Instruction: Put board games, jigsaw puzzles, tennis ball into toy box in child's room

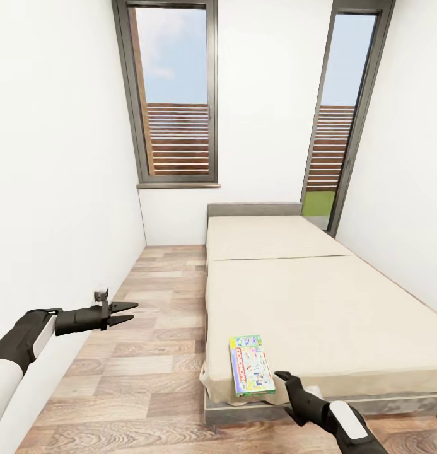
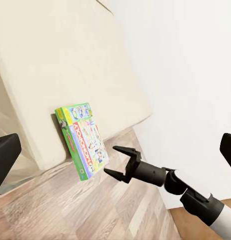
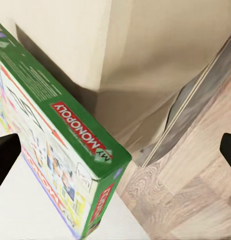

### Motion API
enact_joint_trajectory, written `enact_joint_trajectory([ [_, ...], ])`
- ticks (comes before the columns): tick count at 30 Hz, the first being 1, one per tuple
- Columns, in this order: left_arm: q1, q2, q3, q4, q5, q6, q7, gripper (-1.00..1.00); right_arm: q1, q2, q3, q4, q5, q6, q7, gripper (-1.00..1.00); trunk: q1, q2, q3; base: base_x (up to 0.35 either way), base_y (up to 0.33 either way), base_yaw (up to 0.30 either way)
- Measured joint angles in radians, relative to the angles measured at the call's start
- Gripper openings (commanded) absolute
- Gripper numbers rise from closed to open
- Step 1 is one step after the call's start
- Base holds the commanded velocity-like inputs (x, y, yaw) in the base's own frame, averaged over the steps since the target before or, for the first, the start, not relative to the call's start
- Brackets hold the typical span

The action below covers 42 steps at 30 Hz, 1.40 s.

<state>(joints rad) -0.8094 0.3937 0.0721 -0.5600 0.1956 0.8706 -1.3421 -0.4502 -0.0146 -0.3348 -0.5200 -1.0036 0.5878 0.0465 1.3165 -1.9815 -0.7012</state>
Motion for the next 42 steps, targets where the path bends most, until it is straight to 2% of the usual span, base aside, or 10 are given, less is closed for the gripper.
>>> enact_joint_trajectory([
  [7,0.0,-0.002,0.0,0.0,0.0,-0.001,0.001,1.0,0.0,0.0,-0.001,0.009,-0.016,0.037,0.084,1.0,0.0,0.0,0.0,0.0,0.0,0.0],
  [10,0.0,-0.003,0.0,0.0,0.0,-0.001,0.001,1.0,0.0,-0.001,-0.002,0.035,-0.031,0.04,0.099,1.0,0.0,0.0,0.0,0.0,0.0,0.0],
  [18,0.0,-0.003,0.0,0.0,0.0,-0.001,0.001,1.0,0.0,0.0,-0.001,0.085,-0.048,0.042,0.11,1.0,0.0,0.0,0.0,0.0,0.0,0.0],
  [40,0.0,-0.002,0.0,0.0,0.0,0.0,0.0,1.0,0.0,0.001,0.003,0.089,-0.049,0.045,0.116,1.0,0.0,0.0,0.0,0.0,0.0,0.0],
  [42,0.0,-0.003,0.0,0.0,0.0,0.0,0.0,1.0,0.0,0.001,0.003,0.089,-0.049,0.045,0.116,1.0,0.008,-0.014,-0.006,0.0,0.0,0.0],
])
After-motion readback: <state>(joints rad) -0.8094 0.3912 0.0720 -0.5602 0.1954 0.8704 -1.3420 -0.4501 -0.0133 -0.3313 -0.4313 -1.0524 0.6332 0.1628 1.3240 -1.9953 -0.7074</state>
